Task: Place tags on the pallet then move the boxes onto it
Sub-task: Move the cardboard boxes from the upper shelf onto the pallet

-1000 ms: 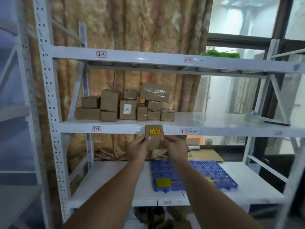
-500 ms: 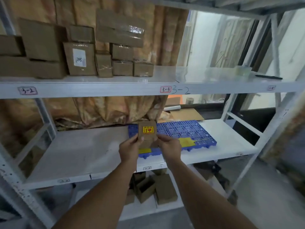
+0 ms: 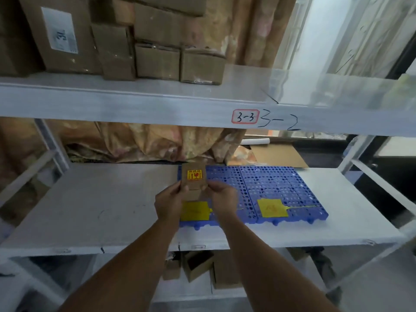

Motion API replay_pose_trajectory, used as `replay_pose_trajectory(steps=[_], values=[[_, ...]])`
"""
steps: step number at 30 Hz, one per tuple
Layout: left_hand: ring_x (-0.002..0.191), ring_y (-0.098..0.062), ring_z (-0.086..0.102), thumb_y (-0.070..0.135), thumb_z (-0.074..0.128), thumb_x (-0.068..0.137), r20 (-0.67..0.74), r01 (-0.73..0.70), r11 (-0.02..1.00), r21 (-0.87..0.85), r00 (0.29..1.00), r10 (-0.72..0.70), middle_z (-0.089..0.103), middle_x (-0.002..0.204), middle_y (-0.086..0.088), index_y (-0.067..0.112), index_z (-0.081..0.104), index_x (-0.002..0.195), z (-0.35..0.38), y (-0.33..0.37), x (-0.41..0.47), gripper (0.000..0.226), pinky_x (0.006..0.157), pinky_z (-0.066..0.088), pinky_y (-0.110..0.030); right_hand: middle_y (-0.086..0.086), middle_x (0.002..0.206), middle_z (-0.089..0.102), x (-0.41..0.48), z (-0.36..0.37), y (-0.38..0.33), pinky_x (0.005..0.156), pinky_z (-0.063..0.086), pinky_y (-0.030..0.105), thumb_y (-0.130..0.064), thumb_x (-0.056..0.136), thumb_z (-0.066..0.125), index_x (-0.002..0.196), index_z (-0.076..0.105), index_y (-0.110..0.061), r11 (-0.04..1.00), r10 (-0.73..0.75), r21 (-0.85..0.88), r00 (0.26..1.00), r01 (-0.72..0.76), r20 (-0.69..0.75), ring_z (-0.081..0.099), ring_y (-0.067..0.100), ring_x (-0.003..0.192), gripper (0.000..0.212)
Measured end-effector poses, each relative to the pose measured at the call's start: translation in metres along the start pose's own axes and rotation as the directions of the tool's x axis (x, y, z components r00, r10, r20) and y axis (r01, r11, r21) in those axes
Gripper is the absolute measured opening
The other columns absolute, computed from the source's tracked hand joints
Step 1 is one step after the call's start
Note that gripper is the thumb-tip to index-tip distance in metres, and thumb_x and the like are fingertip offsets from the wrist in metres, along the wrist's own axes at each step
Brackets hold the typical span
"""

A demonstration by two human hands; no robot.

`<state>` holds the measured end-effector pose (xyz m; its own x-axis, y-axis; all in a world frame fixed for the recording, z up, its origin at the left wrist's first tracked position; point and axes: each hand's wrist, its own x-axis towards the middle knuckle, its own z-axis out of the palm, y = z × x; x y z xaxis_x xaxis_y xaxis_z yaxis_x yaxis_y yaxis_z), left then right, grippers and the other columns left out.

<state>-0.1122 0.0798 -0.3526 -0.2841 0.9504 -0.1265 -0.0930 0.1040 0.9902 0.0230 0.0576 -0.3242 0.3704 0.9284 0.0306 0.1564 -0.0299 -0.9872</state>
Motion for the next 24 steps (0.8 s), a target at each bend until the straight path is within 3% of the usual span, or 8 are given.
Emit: replay_pose_trajectory(steps=[2, 4, 6, 10, 14, 17, 20, 24], values=[[0.094, -0.016, 0.072, 0.030, 0.081, 0.079, -0.026, -0.008, 0.999, 0.038, 1.000, 0.009, 0.072, 0.085, 0.025, 0.033, 0.076, 0.103, 0.010, 0.000, 0.014, 0.025, 0.088, 0.059, -0.044, -0.010, 0.081, 0.078, 0.028, 0.008, 0.014, 0.077, 0.061, 0.045, -0.014, 0.085, 0.074, 0.097, 0.082, -0.020, 0.999, 0.009, -0.034, 0.999, -0.008, 0.047, 0.074, 0.013, 0.082, 0.015], [0.085, -0.012, 0.072, 0.024, 0.079, 0.084, -0.059, 0.004, 0.999, 0.051, 0.998, -0.001, 0.071, 0.079, 0.022, 0.025, 0.080, 0.099, 0.020, -0.003, 0.030, 0.015, 0.083, 0.060, -0.041, -0.013, 0.075, 0.075, 0.053, 0.016, 0.025, 0.077, 0.061, 0.046, -0.011, 0.086, 0.072, 0.093, 0.082, -0.018, 0.999, 0.013, -0.053, 0.998, -0.009, 0.065, 0.073, 0.011, 0.079, 0.014], [0.073, -0.006, 0.070, 0.016, 0.077, 0.086, -0.068, 0.019, 0.998, 0.059, 0.998, -0.015, 0.071, 0.073, 0.019, 0.028, 0.078, 0.090, 0.029, -0.010, 0.049, 0.012, 0.078, 0.060, -0.037, -0.010, 0.072, 0.074, 0.076, 0.025, 0.040, 0.073, 0.060, 0.047, -0.009, 0.087, 0.068, 0.088, 0.081, -0.017, 0.995, 0.011, -0.099, 0.995, -0.001, 0.095, 0.072, 0.011, 0.075, 0.015], [0.089, -0.024, 0.071, 0.014, 0.075, 0.086, -0.093, 0.040, 0.991, 0.126, 0.995, -0.029, 0.074, 0.094, 0.001, 0.018, 0.078, 0.105, 0.038, -0.031, 0.092, 0.020, 0.084, 0.059, -0.048, -0.008, 0.080, 0.076, 0.114, 0.048, 0.066, 0.072, 0.059, 0.049, -0.014, 0.087, 0.066, 0.090, 0.080, -0.025, 0.980, 0.037, -0.199, 0.991, -0.010, 0.132, 0.072, 0.012, 0.077, 0.018], [0.106, -0.031, 0.067, 0.016, 0.074, 0.089, -0.108, 0.078, 0.979, 0.188, 0.992, -0.059, 0.070, 0.122, -0.009, 0.012, 0.070, 0.124, 0.048, -0.052, 0.129, 0.036, 0.093, 0.057, -0.049, -0.001, 0.093, 0.076, 0.143, 0.064, 0.076, 0.078, 0.057, 0.048, -0.012, 0.094, 0.058, 0.097, 0.078, -0.025, 0.938, 0.067, -0.346, 0.990, -0.019, 0.127, 0.068, 0.021, 0.083, 0.023], [0.111, -0.029, 0.065, 0.015, 0.074, 0.089, -0.112, 0.044, 0.976, 0.211, 0.993, -0.020, 0.069, 0.126, -0.009, 0.010, 0.069, 0.127, 0.055, -0.055, 0.142, 0.039, 0.097, 0.055, -0.048, -0.002, 0.098, 0.076, 0.158, 0.072, 0.086, 0.078, 0.059, 0.048, -0.011, 0.096, 0.057, 0.105, 0.077, -0.026, 0.929, 0.086, -0.369, 0.989, -0.035, 0.124, 0.069, 0.020, 0.085, 0.027], [0.107, -0.024, 0.065, 0.018, 0.073, 0.091, -0.123, 0.037, 0.978, 0.205, 0.992, -0.012, 0.068, 0.126, -0.007, 0.011, 0.068, 0.126, 0.059, -0.053, 0.151, 0.037, 0.095, 0.055, -0.038, -0.006, 0.104, 0.076, 0.169, 0.079, 0.091, 0.081, 0.060, 0.044, -0.016, 0.097, 0.060, 0.111, 0.076, -0.028, 0.928, 0.091, -0.371, 0.990, -0.045, 0.109, 0.069, 0.018, 0.091, 0.025], [0.089, -0.011, 0.057, 0.017, 0.069, 0.093, -0.118, 0.009, 0.965, 0.261, 0.993, 0.023, 0.070, 0.115, -0.002, 0.011, 0.070, 0.123, 0.058, -0.049, 0.151, 0.031, 0.066, 0.044, -0.012, -0.006, 0.106, 0.075, 0.170, 0.082, 0.091, 0.081, 0.059, 0.038, -0.022, 0.097, 0.064, 0.113, 0.076, -0.025, 0.939, 0.086, -0.340, 0.992, -0.049, 0.095, 0.069, 0.016, 0.092, 0.020]])
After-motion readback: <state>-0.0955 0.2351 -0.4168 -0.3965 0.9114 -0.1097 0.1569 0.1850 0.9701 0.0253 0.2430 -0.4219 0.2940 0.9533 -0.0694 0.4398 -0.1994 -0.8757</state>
